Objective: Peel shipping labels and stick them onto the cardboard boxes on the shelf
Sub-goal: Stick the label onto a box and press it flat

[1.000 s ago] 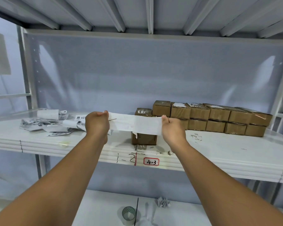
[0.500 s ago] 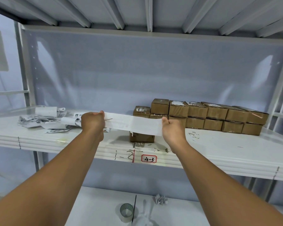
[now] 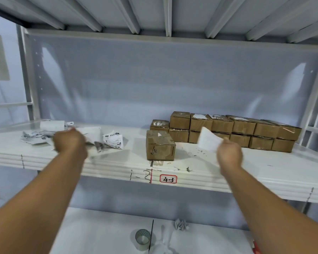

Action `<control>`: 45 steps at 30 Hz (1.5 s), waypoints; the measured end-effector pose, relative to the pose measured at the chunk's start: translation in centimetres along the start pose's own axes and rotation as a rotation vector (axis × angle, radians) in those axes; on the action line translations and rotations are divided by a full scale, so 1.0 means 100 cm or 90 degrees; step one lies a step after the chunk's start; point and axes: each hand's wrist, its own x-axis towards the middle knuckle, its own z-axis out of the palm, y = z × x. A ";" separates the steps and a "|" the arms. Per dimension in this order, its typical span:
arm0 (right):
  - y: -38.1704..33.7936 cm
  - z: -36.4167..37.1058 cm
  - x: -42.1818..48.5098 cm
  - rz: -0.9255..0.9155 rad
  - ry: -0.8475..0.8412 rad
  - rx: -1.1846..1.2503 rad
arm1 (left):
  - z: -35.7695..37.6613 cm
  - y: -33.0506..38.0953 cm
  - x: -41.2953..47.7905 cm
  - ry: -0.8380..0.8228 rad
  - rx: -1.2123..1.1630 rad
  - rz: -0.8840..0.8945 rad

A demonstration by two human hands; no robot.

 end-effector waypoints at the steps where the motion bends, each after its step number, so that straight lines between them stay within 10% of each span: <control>1: 0.009 -0.012 0.006 -0.001 0.019 -0.036 | -0.009 -0.002 0.006 0.029 0.007 0.022; 14: 0.001 0.000 0.011 0.013 -0.022 0.102 | 0.030 -0.003 -0.046 -0.221 -0.155 -0.021; 22: -0.009 0.021 0.016 0.028 -0.166 0.078 | 0.047 0.024 -0.067 -0.093 -0.043 0.316; 26: -0.013 0.027 0.019 0.001 -0.047 -0.181 | 0.060 0.038 -0.081 -0.064 0.005 0.433; 32: -0.023 0.031 0.027 -0.214 0.000 -0.012 | 0.086 0.030 -0.090 -0.088 0.184 0.736; 39: -0.066 0.037 -0.002 0.034 -0.513 0.441 | 0.108 0.016 -0.091 0.019 0.365 1.160; 45: -0.079 0.043 -0.007 -0.019 -0.579 0.423 | 0.108 0.007 -0.089 -0.006 0.293 1.354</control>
